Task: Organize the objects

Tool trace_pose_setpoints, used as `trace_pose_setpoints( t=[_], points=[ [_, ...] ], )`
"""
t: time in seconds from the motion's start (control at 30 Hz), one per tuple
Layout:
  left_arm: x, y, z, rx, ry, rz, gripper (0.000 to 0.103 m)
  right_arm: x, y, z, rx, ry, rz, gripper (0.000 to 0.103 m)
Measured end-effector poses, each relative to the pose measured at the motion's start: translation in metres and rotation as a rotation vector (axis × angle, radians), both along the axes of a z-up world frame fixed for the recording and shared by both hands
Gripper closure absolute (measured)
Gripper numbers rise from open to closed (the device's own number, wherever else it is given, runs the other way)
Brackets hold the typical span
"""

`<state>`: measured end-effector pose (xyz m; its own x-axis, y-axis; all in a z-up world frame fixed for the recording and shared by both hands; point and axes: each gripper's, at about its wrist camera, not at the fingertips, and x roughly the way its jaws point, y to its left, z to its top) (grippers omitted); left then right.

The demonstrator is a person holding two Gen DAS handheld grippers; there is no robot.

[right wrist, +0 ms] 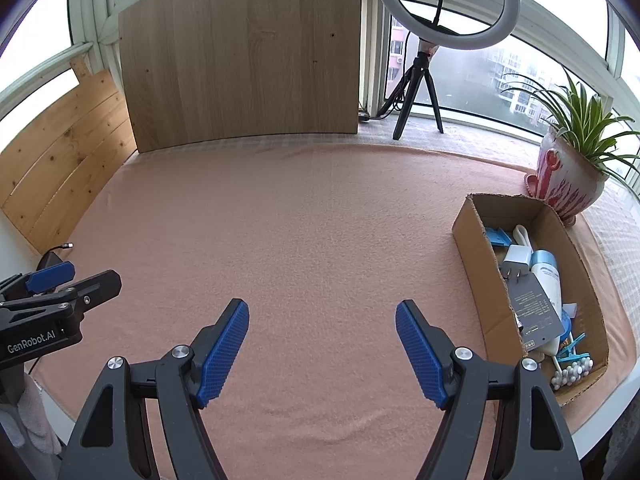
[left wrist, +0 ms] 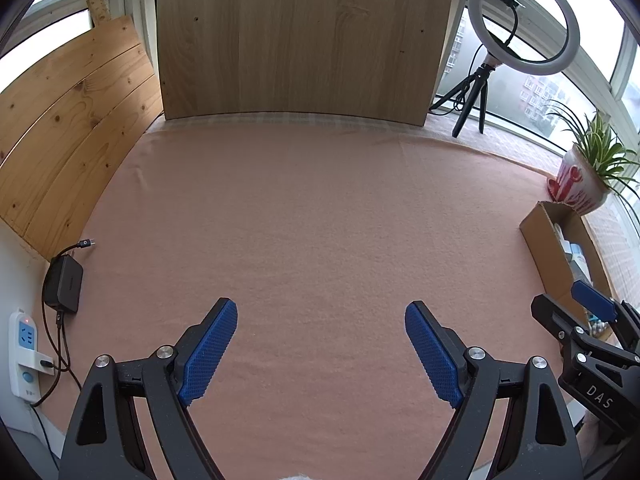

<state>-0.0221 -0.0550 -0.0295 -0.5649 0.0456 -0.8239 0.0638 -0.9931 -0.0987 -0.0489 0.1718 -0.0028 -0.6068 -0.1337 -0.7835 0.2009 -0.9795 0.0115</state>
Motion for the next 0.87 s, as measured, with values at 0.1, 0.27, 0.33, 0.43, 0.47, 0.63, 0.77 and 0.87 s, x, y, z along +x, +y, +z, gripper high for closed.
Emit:
trace_pose_setpoints(
  t=[0.1,0.27,0.33,0.43,0.47,0.63,0.77,0.87],
  points=[
    [0.0,-0.001,0.0,0.0,-0.001,0.001,0.014,-0.001,-0.001,-0.001,0.0,-0.003,0.0,0.03],
    [-0.001,-0.001,0.0,0.0,-0.001,0.0,0.014,-0.001,-0.002,-0.001,0.0,-0.003,-0.001,0.03],
    [-0.002,-0.002,-0.001,0.001,-0.001,0.001,0.014,-0.001,-0.002,-0.001,0.0,-0.004,-0.001,0.03],
    [-0.003,-0.003,-0.003,0.003,-0.004,0.004,0.014,-0.002,-0.002,-0.001,0.0,-0.005,0.0,0.03],
    [-0.004,-0.003,-0.003,0.005,-0.005,0.004,0.014,-0.002,-0.003,-0.002,0.0,-0.007,0.001,0.03],
    [-0.005,-0.005,-0.005,0.006,-0.008,0.007,0.013,-0.005,-0.004,-0.005,0.002,-0.013,0.002,0.03],
    [-0.007,-0.005,-0.007,-0.002,-0.003,-0.006,0.013,-0.007,-0.003,-0.006,0.002,-0.018,0.002,0.03],
    [-0.01,-0.004,-0.01,0.001,-0.016,-0.007,0.013,-0.008,-0.004,-0.008,0.001,-0.024,-0.001,0.03]
  ],
)
